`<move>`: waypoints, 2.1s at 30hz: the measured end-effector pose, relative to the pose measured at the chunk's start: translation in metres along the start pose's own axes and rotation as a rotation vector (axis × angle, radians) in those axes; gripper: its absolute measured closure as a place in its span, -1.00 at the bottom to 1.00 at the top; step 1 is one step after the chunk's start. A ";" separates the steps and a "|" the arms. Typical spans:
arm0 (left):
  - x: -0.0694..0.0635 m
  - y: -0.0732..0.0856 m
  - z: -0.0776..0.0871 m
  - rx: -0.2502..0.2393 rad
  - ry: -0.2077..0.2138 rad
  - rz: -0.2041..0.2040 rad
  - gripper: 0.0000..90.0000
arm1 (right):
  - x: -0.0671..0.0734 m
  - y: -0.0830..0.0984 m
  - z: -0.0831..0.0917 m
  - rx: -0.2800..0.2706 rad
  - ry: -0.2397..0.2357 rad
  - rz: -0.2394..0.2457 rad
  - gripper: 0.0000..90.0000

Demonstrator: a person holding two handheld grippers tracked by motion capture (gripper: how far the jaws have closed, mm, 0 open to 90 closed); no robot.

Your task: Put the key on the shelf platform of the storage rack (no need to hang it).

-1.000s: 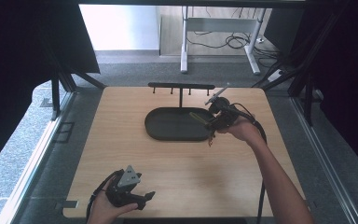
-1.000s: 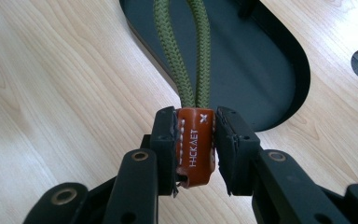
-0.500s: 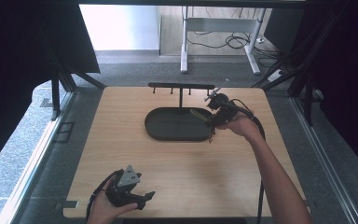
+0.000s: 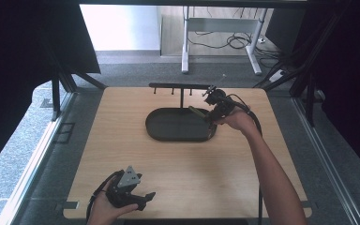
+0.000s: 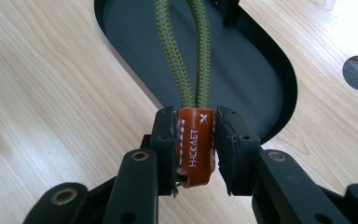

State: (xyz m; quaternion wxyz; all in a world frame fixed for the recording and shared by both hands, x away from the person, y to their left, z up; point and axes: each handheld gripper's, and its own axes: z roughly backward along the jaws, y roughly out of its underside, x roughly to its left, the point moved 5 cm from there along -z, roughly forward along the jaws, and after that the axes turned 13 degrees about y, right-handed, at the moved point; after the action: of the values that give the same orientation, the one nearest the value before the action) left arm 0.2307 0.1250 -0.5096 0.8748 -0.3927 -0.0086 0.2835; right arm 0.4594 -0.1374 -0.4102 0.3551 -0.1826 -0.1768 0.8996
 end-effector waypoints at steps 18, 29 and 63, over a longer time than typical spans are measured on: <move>0.001 0.000 0.002 -0.009 -0.001 0.004 -0.52 | -0.003 -0.017 -0.022 0.010 0.016 -0.004 0.55; -0.002 -0.001 0.002 -0.010 0.014 -0.004 -0.52 | -0.002 -0.020 -0.035 0.017 0.029 0.001 0.55; -0.002 0.000 -0.002 0.001 0.019 -0.006 -0.52 | 0.008 -0.010 -0.089 0.037 0.041 -0.009 0.52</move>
State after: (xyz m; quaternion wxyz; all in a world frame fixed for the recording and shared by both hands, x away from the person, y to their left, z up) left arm 0.2300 0.1227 -0.5112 0.8759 -0.3949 -0.0014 0.2773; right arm 0.5004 -0.1081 -0.4846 0.3660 -0.1935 -0.1535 0.8972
